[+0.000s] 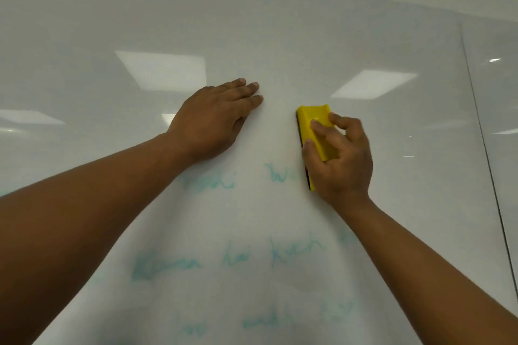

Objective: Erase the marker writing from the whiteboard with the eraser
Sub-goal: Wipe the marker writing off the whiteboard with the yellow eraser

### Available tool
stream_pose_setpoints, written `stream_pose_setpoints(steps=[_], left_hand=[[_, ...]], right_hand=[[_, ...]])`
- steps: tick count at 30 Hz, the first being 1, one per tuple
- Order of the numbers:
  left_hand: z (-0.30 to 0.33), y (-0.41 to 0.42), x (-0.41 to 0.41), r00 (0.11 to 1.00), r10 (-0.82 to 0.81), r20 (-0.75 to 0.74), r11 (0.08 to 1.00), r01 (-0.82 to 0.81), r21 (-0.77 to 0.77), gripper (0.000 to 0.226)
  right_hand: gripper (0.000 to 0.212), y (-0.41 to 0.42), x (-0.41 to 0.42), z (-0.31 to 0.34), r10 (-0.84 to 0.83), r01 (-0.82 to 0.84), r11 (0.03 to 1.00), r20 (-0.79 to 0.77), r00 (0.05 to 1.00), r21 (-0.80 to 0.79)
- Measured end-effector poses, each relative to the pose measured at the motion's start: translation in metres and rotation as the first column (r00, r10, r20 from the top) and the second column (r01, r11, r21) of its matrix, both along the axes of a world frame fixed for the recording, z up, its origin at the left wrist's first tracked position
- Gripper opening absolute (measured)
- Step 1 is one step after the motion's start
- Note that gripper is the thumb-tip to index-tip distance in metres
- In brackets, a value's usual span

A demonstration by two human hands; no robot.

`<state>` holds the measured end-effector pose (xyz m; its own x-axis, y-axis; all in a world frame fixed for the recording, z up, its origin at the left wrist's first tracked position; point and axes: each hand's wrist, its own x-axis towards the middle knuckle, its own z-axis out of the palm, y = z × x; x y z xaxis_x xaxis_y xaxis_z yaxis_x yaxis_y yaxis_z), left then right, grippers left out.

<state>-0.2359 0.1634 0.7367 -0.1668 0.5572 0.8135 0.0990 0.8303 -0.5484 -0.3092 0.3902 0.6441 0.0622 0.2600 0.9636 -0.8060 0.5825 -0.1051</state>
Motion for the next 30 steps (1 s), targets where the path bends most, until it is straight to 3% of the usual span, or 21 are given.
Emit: stream_pose_setpoints(steps=[3, 7, 13, 18, 23, 27, 30], left_hand=[[0.004, -0.005, 0.006, 1.0, 0.0, 0.008, 0.999, 0.0, -0.043, 0.04], [-0.001, -0.012, 0.01, 0.999, 0.01, 0.035, 0.998, -0.008, -0.067, 0.046], [-0.013, -0.022, 0.011, 0.999, -0.037, 0.0, 0.999, 0.037, -0.024, 0.042], [-0.01, -0.028, 0.015, 0.997, -0.037, -0.065, 0.997, 0.041, 0.066, 0.038], [-0.002, -0.049, 0.028, 0.999, -0.015, -0.031, 0.998, 0.014, -0.056, 0.035], [0.001, -0.059, 0.034, 1.0, 0.001, -0.022, 0.996, -0.003, -0.093, 0.035], [-0.004, -0.064, 0.036, 1.0, 0.015, -0.002, 0.994, -0.015, -0.108, 0.036]], right_hand=[[0.035, -0.028, 0.009, 0.001, 0.014, -0.014, 0.999, -0.012, 1.0, -0.037], [0.034, -0.048, 0.015, -0.013, 0.01, 0.003, 0.985, -0.075, 0.997, 0.172], [0.032, -0.03, 0.009, 0.012, 0.027, -0.028, 0.995, -0.01, 1.0, -0.096], [0.031, -0.059, 0.018, -0.006, -0.002, 0.014, 0.991, -0.092, 0.996, 0.133], [0.03, -0.055, 0.017, 0.014, 0.041, -0.041, 0.996, -0.008, 0.999, -0.082], [0.03, -0.089, 0.028, -0.018, 0.037, -0.021, 0.987, -0.104, 0.994, 0.158], [0.031, -0.077, 0.024, -0.008, 0.022, -0.017, 0.998, -0.077, 0.997, 0.064]])
